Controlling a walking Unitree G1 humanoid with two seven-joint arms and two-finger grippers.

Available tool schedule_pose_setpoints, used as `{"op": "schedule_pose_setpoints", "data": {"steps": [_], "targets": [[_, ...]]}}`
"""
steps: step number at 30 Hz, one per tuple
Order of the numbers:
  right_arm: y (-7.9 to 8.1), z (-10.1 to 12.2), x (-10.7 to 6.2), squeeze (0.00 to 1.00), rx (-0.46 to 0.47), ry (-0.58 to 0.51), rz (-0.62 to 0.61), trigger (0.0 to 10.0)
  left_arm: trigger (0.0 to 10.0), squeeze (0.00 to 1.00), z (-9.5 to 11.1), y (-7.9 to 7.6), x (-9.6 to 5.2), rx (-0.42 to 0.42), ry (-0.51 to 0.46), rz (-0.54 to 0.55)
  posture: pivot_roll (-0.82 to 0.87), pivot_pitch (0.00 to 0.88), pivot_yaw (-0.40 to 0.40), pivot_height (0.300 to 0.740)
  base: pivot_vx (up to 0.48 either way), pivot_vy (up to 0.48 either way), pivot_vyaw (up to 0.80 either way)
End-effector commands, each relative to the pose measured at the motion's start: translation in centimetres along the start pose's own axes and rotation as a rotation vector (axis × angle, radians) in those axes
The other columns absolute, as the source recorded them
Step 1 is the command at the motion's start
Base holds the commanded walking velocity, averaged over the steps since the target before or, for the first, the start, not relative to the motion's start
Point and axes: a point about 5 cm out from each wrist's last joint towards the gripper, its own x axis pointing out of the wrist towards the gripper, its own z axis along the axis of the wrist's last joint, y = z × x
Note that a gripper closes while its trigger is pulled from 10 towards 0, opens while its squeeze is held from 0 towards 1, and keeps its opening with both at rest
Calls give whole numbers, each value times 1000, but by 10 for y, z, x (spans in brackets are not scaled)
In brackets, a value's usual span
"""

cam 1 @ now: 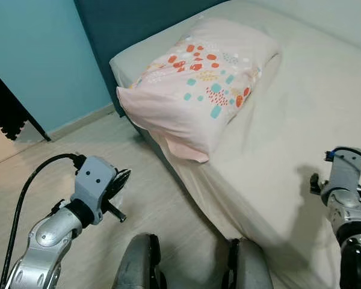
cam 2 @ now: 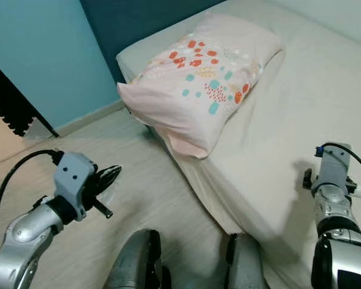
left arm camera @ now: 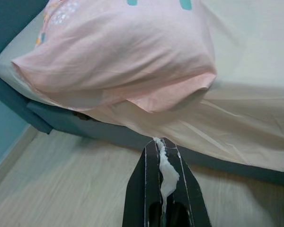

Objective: Clean up the room

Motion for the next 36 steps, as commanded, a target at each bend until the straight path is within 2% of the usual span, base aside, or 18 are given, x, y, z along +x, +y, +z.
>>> {"op": "schedule_pose_setpoints", "data": {"steps": [1, 8, 14, 15, 16, 17, 18, 21, 22, 23, 24, 25, 36], "targets": [[-8, -17, -1, 20, 24, 74, -27, 10000, 10000, 0, -2, 1, -5, 6, 26, -22, 270, 332, 63, 595, 0, 0, 0], [-20, -36, -4, 0, 112, 140, -72, 10000, 10000, 0, -2, -1, -5, 16, 29, -53, 277, 329, 70, 595, 0, 0, 0], [-21, -39, -4, 0, 137, 150, -69, 10000, 10000, 0, -2, -1, -5, 26, 33, -63, 280, 328, 72, 595, 0, 0, 0], [-21, -39, -5, 0, 163, 149, -66, 9412, 10000, 0, -2, 0, -5, 29, 35, -61, 288, 326, 75, 595, 0, 0, 0], [-20, -39, -5, 0, 182, 148, -64, 8275, 10000, 0, -2, 2, -5, 30, 36, -58, 290, 325, 76, 595, 0, 0, 0], [-20, -39, -5, 0, 182, 148, -64, 8275, 10000, 0, -2, 2, -5, 30, 36, -58, 290, 325, 76, 595, 0, 0, 0], [-20, -39, -5, 0, 207, 139, -54, 3686, 10000, 0, -2, 4, -6, 37, 39, -53, 291, 322, 77, 595, 0, 0, 0], [-20, -39, -5, 0, 209, 137, -51, 3686, 10000, 0, -2, 4, -6, 38, 40, -52, 291, 322, 77, 595, 0, 0, 0], [-20, -39, -4, 0, 211, 134, -49, 2157, 10000, 0, -2, 5, -6, 40, 40, -50, 291, 322, 77, 595, 0, 0, 0], [-20, -38, -4, 0, 215, 131, -48, 1333, 10000, 0, -2, 5, -6, 42, 40, -49, 291, 318, 77, 595, 0, 0, 0], [-20, -38, -4, 0, 215, 131, -48, 1333, 10000, 0, -2, 5, -6, 42, 40, -49, 291, 318, 77, 595, 0, 0, 0], [-20, -38, -4, 0, 218, 129, -47, 196, 10000, 0, -2, 6, -7, 45, 40, -49, 293, 317, 78, 595, 0, 0, 0], [-20, -40, -5, 0, 227, 121, -37, 0, 10000, 0, -2, 6, -7, 55, 40, -57, 295, 312, 82, 595, 0, 0, 0]]}}
